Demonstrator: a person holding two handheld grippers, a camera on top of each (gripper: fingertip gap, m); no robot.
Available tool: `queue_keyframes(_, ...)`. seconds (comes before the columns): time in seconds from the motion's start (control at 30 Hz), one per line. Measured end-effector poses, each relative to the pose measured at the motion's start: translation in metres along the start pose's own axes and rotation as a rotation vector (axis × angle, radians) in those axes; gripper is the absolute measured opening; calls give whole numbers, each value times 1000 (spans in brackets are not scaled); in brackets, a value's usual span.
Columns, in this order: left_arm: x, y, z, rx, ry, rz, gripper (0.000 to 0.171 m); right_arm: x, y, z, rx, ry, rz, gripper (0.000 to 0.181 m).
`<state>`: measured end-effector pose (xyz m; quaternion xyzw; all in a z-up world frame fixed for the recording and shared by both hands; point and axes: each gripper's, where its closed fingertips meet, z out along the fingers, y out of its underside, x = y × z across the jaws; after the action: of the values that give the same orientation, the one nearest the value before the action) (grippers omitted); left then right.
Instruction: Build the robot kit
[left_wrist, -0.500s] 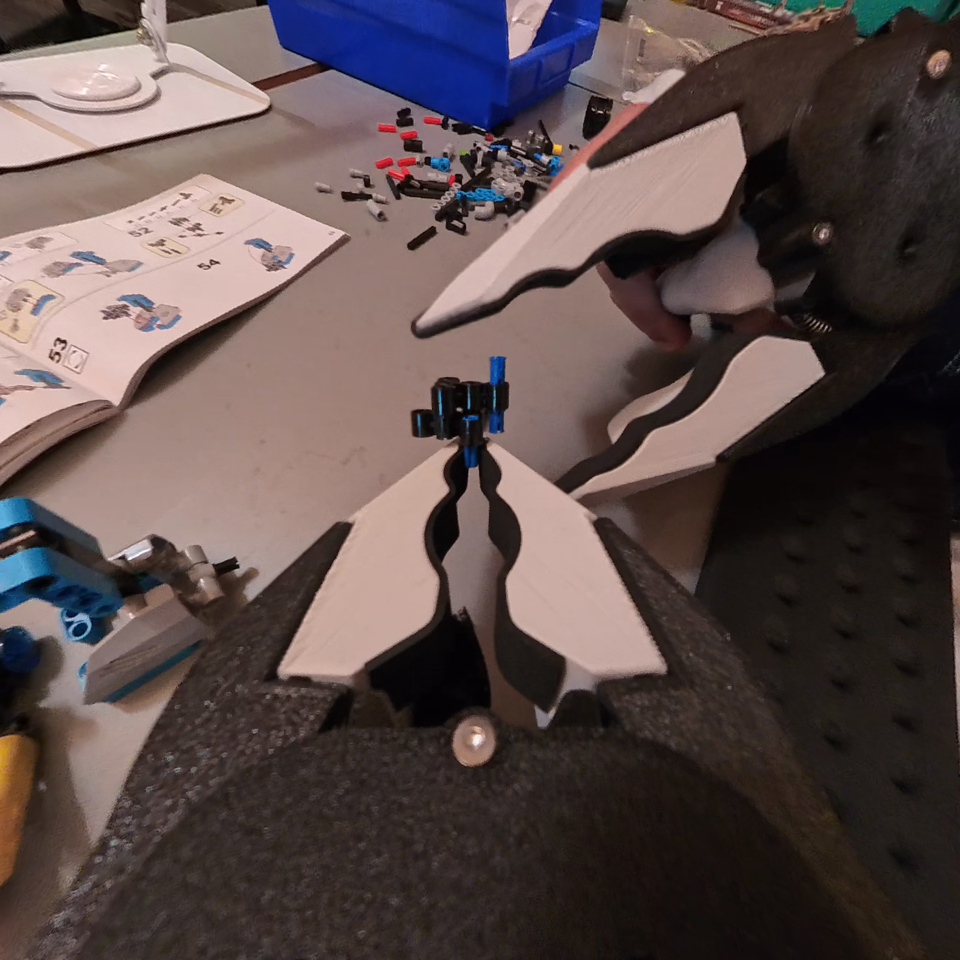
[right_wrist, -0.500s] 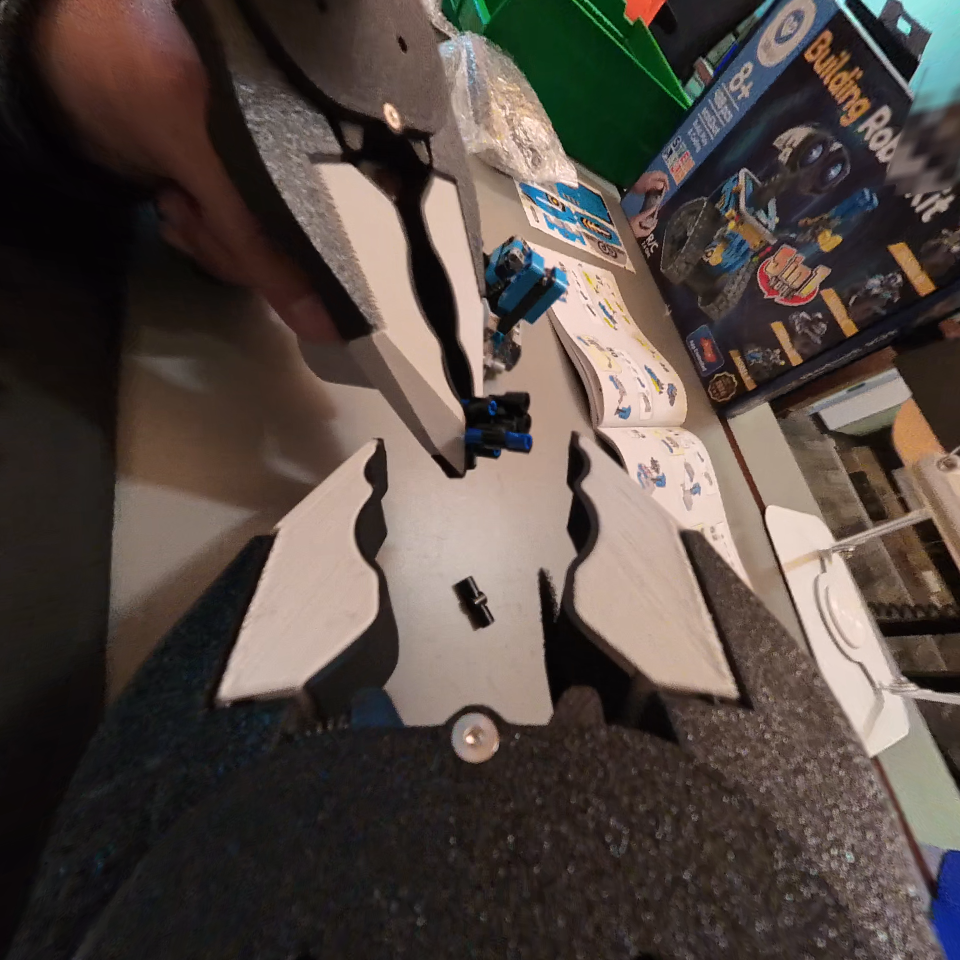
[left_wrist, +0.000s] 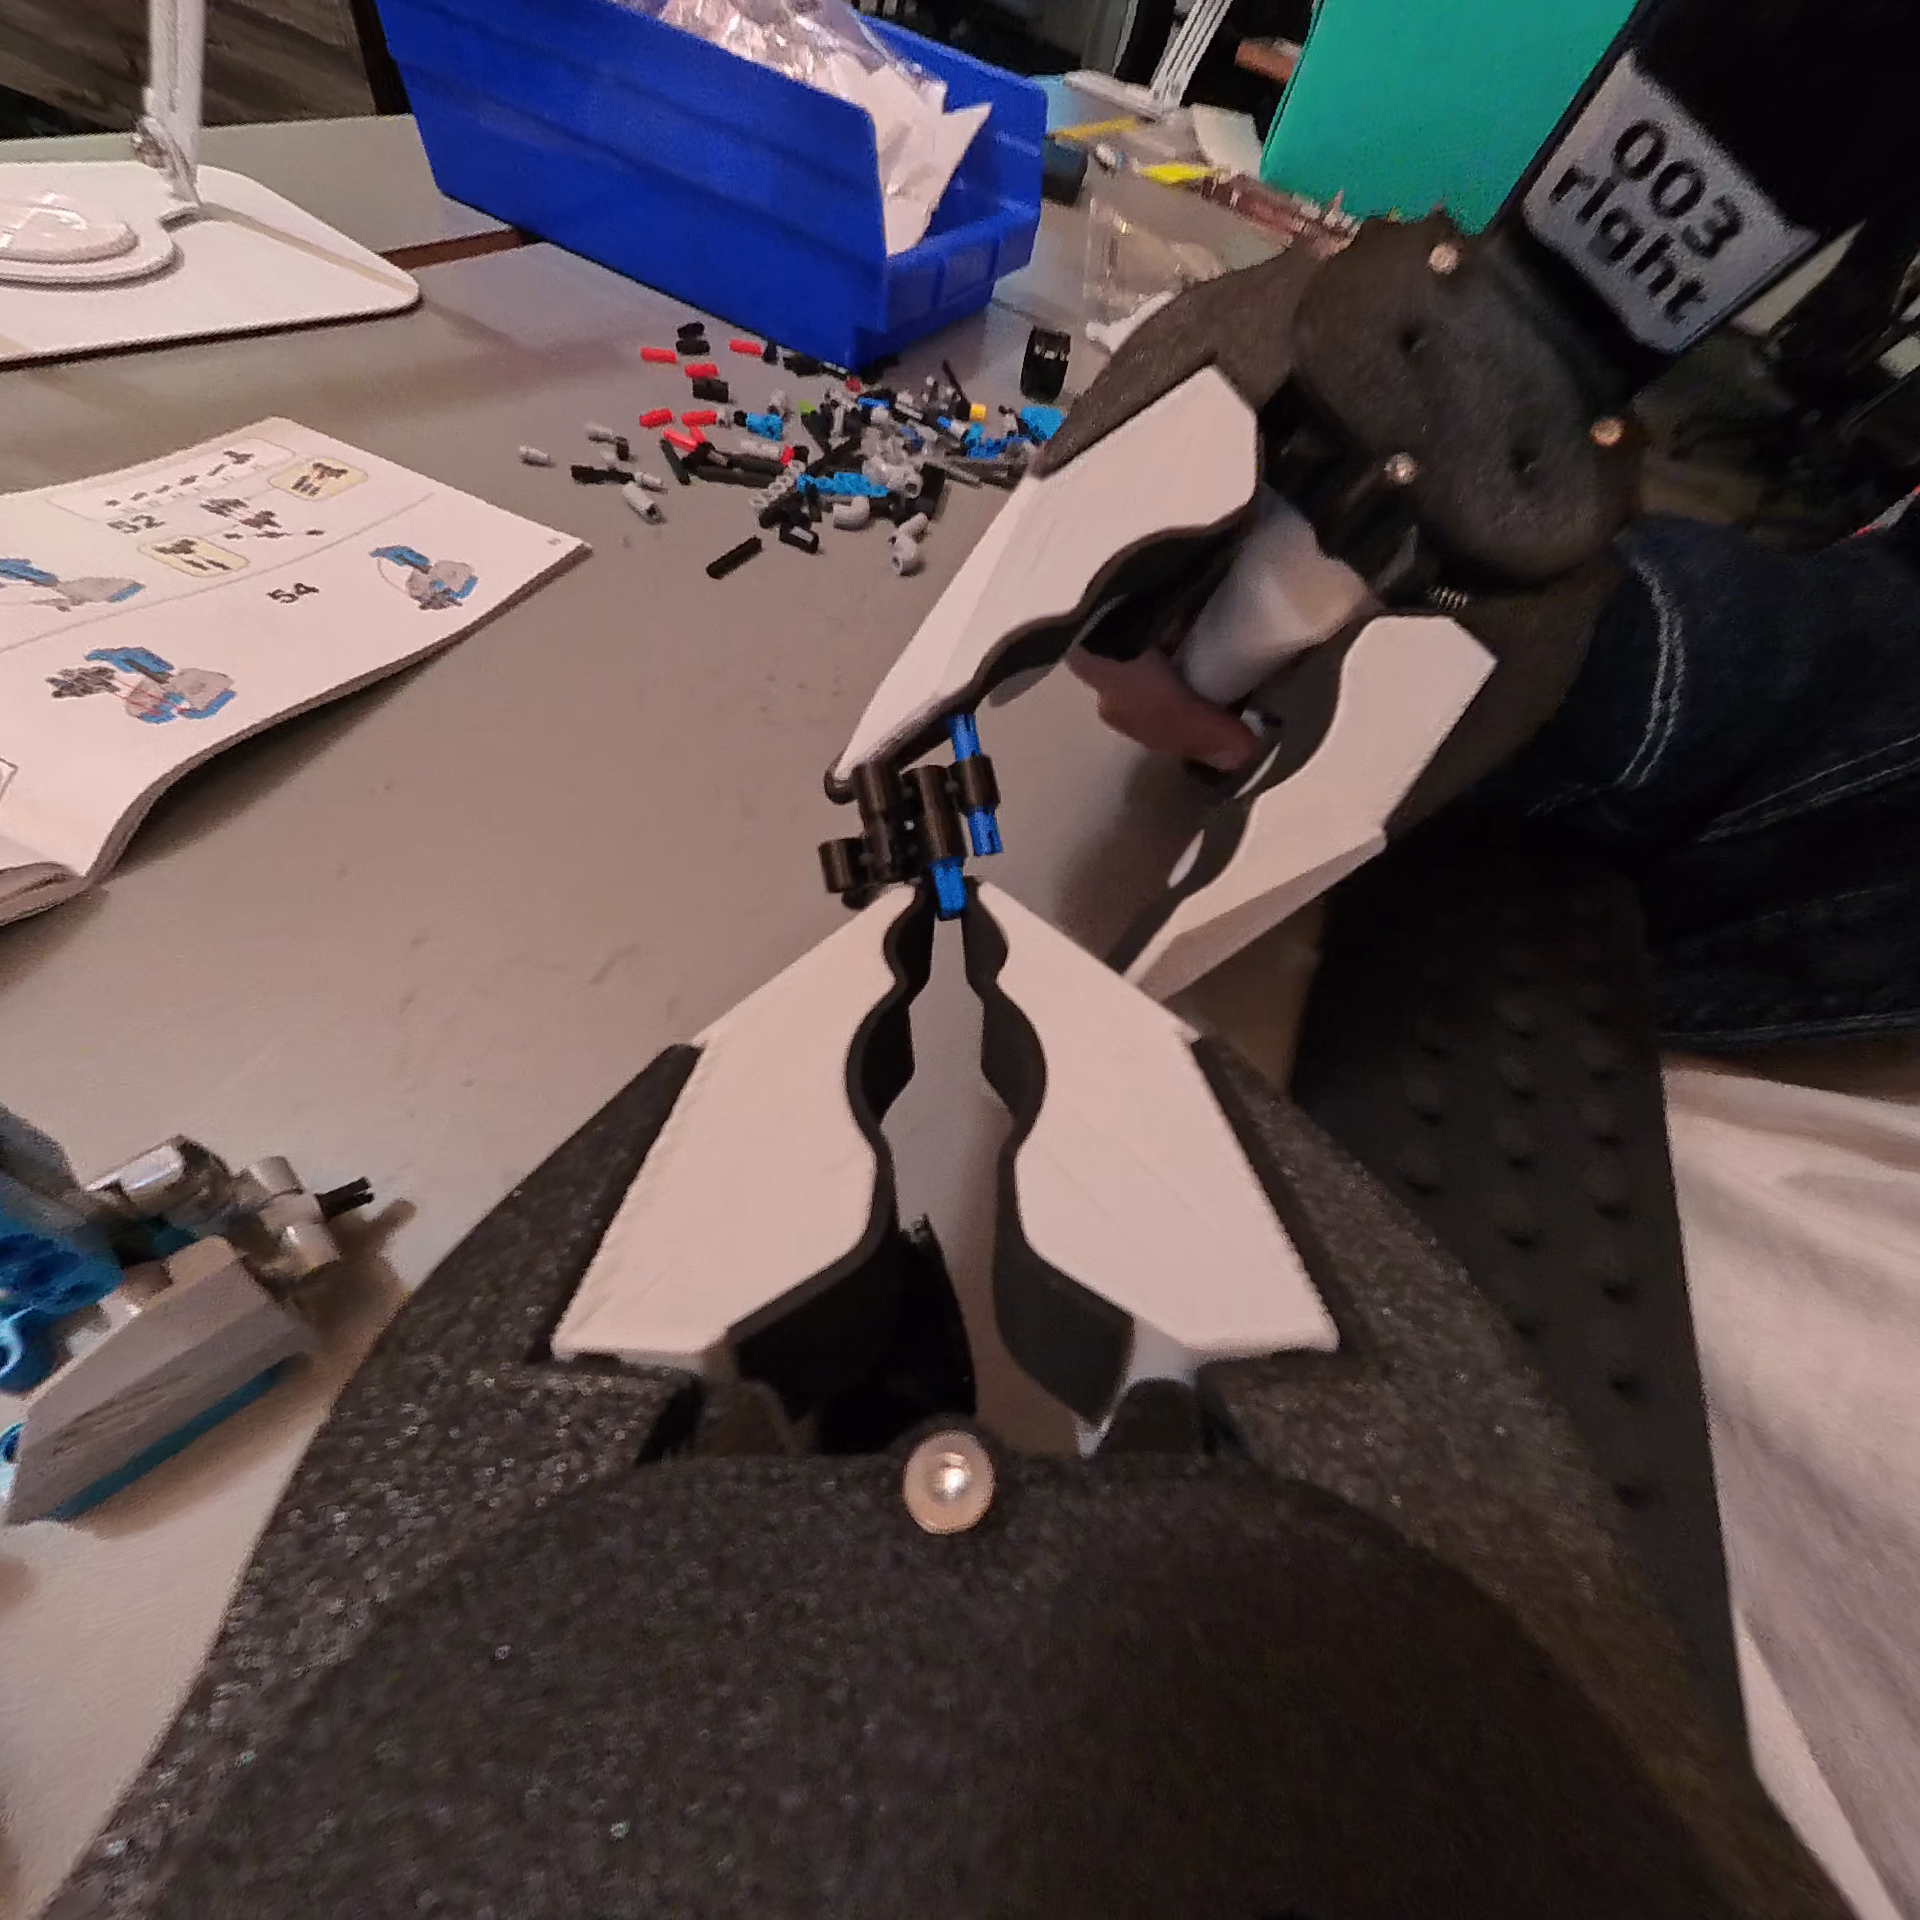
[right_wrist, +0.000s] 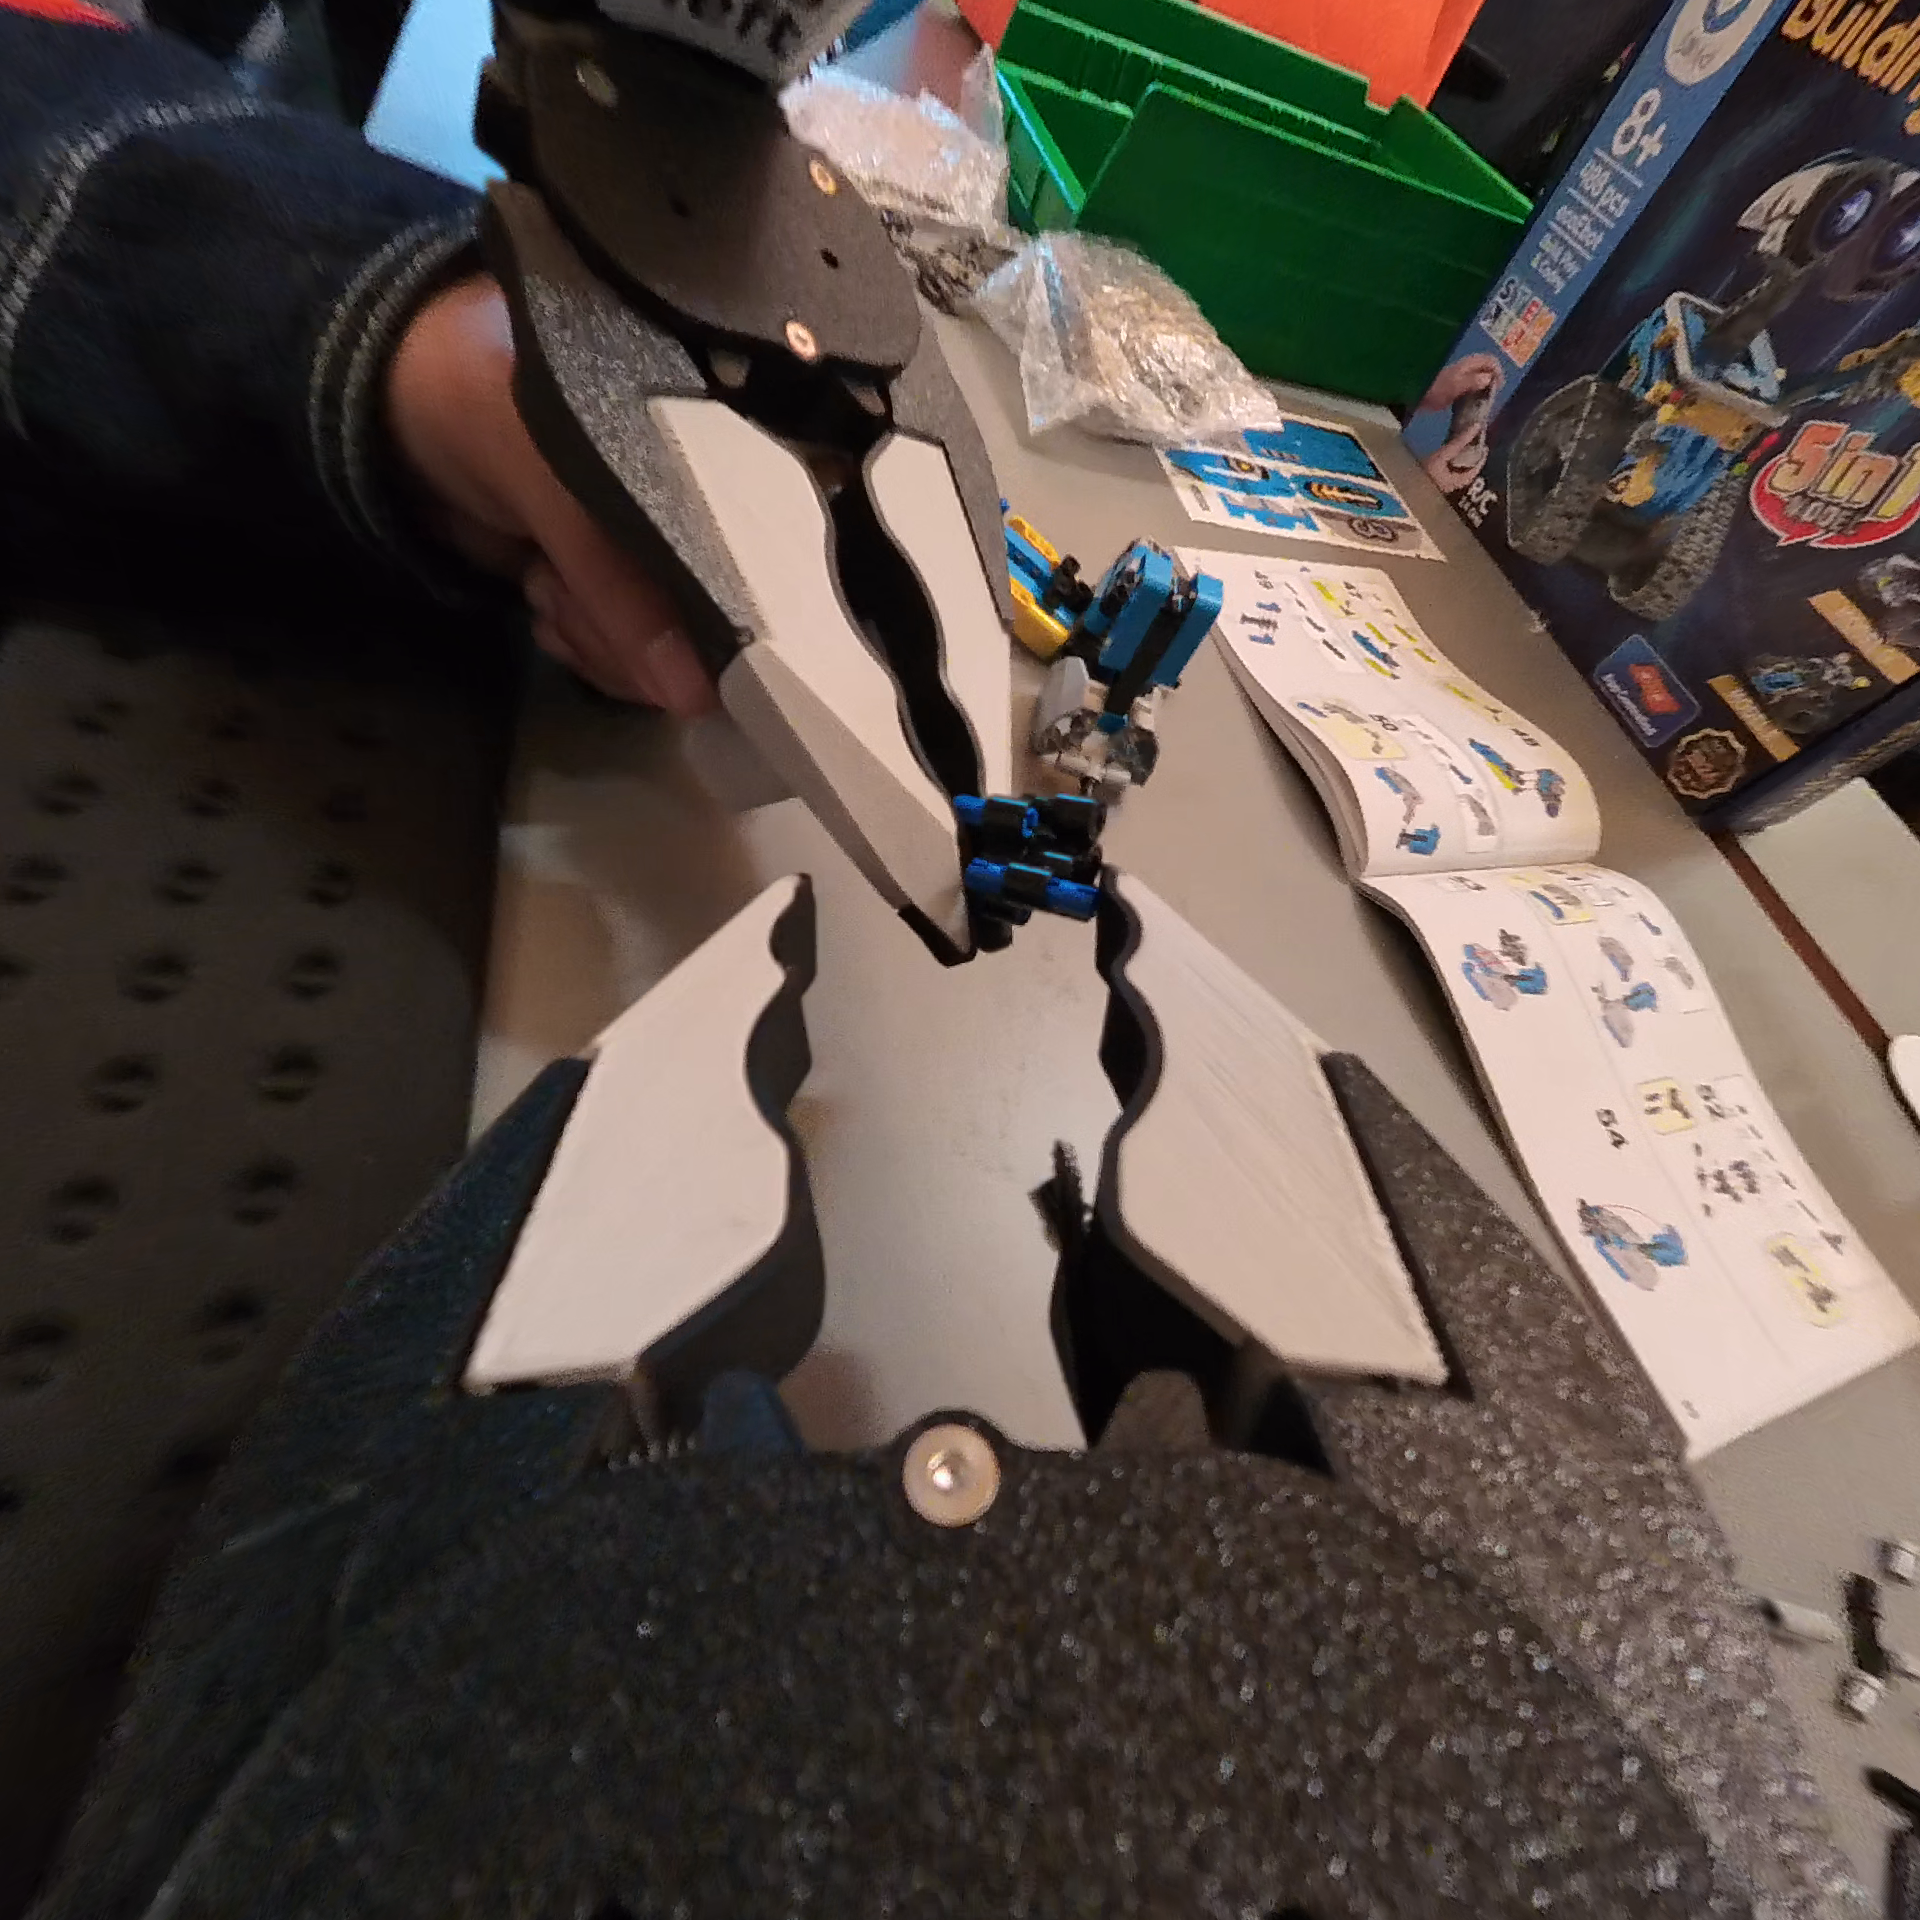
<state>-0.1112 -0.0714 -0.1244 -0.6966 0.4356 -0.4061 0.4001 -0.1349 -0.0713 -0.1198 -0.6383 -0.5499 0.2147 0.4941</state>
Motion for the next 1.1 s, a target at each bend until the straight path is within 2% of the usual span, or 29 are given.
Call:
queue_keyframes(0.1, 1, -3, -2, 21, 14, -18, 5, -3, -7, -1, 61, -94, 153, 62)
queue_keyframes(0.17, 1, -3, -1, 7, -18, 40, 5, -4, -11, -3, 94, -175, 281, 66)
queue_keyframes(0.33, 6, -6, 2, 8, -111, 252, 5, 6, -20, -12, 191, -302, 537, 46)
queue_keyframes(0.4, 7, -6, 2, 7, -115, 268, 5, 10, -17, -12, 177, -273, 520, 35)
queue_keyframes(0.6, 6, -4, 3, -3, -106, 245, 5, 11, -12, -10, 140, -204, 420, 32)
queue_keyframes(0.77, 7, -12, -3, 52, -97, 229, 6, 18, -16, -16, 192, -265, 558, 31)
queue_keyframes(0.9, 1, -24, -15, 140, -35, 73, 10, 20, -22, -27, 255, -378, 691, 31)
queue_keyframes(0.97, 1, -33, -23, 214, 53, -71, 11, 12, -26, -29, 261, -415, 660, 31)
queue_keyframes(1.03, 0, -31, -26, 232, 244, -373, 12, 13, -30, -29, 267, -339, 537, 31)
queue_keyframes(1.1, -6, -39, -34, 284, 404, -604, 22, 19, -29, -29, 251, -205, 391, 31)
